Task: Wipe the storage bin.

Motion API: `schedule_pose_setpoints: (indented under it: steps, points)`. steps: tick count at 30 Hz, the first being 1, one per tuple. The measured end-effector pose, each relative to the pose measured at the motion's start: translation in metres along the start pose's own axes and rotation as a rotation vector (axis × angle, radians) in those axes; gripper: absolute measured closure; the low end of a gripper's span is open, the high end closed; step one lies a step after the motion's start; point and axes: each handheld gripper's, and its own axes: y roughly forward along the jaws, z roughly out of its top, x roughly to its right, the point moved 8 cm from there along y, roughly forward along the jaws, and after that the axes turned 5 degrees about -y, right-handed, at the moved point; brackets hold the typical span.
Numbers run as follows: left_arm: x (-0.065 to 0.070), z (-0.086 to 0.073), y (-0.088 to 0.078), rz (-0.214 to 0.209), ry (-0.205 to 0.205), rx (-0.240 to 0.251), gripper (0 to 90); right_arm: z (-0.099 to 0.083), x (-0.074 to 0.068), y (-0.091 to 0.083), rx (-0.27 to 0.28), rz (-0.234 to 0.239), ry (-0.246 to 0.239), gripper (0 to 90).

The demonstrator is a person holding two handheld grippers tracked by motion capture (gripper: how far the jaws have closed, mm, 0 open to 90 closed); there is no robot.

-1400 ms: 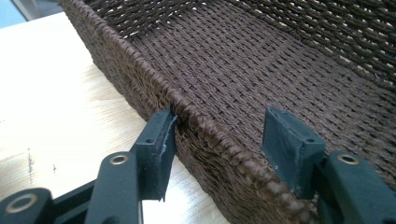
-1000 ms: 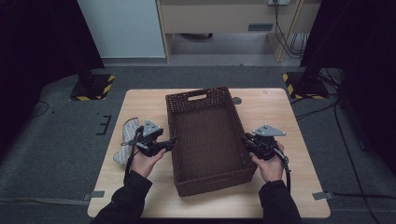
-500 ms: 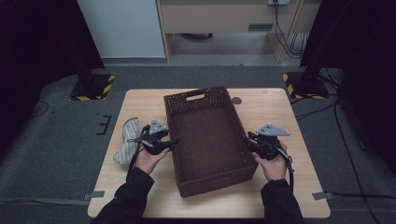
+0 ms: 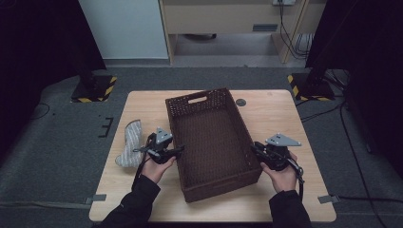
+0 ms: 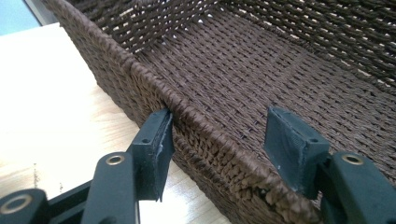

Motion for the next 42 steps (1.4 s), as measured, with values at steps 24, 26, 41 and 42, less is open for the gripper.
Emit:
schedule_pose_setpoints:
  steps: [24, 26, 41, 42]
  points:
    - [-0.024, 0.018, -0.001, -0.048, -0.014, 0.032, 36.4, 0.006, 0.016, 0.011, -0.014, -0.015, -0.023, 77.3]
    - [-0.019, 0.017, 0.0, -0.066, 0.011, 0.019, 39.7, 0.006, 0.017, 0.011, -0.003, -0.024, -0.016, 72.5]
    - [-0.004, 0.008, -0.002, -0.012, 0.006, 0.029, 41.6, -0.012, 0.016, -0.012, -0.021, -0.044, 0.056, 63.0]
    - [-0.003, 0.008, -0.003, -0.014, 0.004, 0.025, 41.4, -0.012, 0.017, -0.011, -0.019, -0.037, 0.065, 63.1]
